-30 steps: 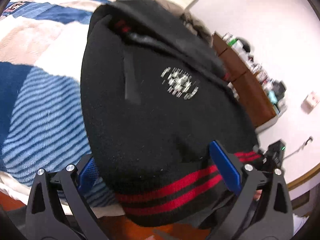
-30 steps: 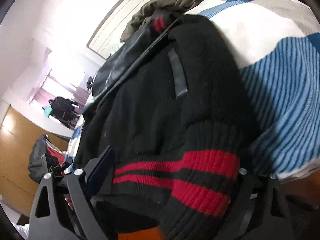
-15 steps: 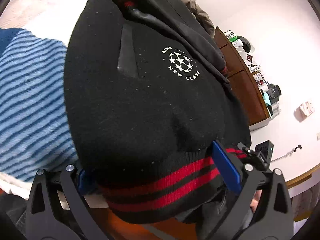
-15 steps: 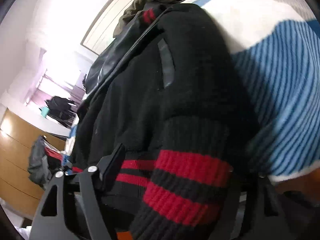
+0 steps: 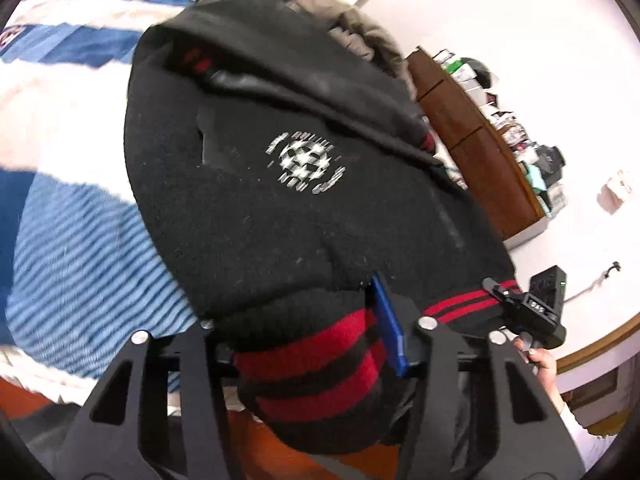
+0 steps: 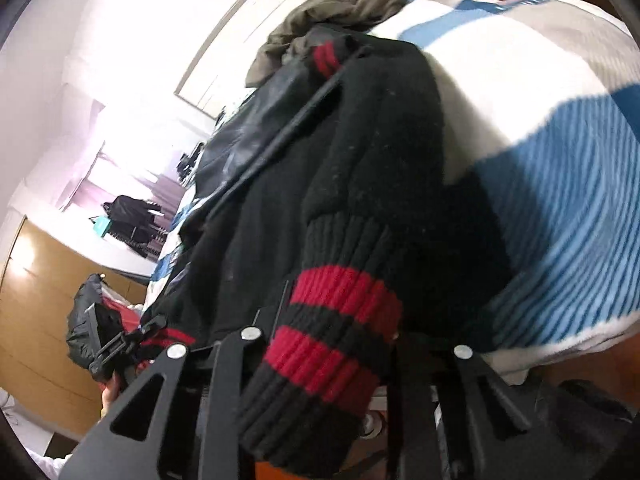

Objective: Fold large clothes

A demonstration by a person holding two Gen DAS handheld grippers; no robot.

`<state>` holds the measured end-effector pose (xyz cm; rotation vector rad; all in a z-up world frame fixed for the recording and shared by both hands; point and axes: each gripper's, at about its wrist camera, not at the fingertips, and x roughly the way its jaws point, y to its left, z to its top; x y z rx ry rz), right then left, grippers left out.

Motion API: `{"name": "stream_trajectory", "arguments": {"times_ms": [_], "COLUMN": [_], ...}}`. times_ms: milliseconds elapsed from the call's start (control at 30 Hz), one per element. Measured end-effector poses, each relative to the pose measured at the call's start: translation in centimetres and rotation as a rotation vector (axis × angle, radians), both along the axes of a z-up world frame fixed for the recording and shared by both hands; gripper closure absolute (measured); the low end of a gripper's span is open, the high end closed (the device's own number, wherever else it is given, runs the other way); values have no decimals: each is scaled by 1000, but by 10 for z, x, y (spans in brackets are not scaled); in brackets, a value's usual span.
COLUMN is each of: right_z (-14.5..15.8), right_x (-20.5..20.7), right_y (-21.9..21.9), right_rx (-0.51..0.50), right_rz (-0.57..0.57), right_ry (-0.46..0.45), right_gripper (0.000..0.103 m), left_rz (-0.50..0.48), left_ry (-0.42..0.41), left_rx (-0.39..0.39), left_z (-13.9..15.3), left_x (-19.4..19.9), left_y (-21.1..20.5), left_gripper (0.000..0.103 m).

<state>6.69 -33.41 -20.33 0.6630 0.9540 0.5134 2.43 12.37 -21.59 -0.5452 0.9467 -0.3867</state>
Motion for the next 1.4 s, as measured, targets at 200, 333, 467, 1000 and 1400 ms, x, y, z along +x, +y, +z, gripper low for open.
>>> {"name": "stream_trajectory", "arguments": {"times_ms": [200, 333, 467, 1000, 1400], "right_z": [-14, -23, -28, 66, 55], "right_x": [17, 10, 7, -39, -73], "right_y": [4, -3, -9, -3, -2], "right_rx": [-64, -46, -6, 3, 9], "right_rz": [5, -33, -47, 15, 30], "right_ry": [97, 140, 160, -47, -14], "right_gripper": [77, 78, 84, 90, 90], "left_rz": [-59, -86, -60, 21, -36], "left_ry": [85, 128, 148, -8, 37], "left_rx": [-47, -27, -72, -128, -114], "left_z": [-13, -26, -33, 33, 27], "left_x": [22, 21, 16, -41, -63], "left_y": [-5, -7, 2, 29, 28], "left_gripper": [40, 35, 53, 87, 95]}}
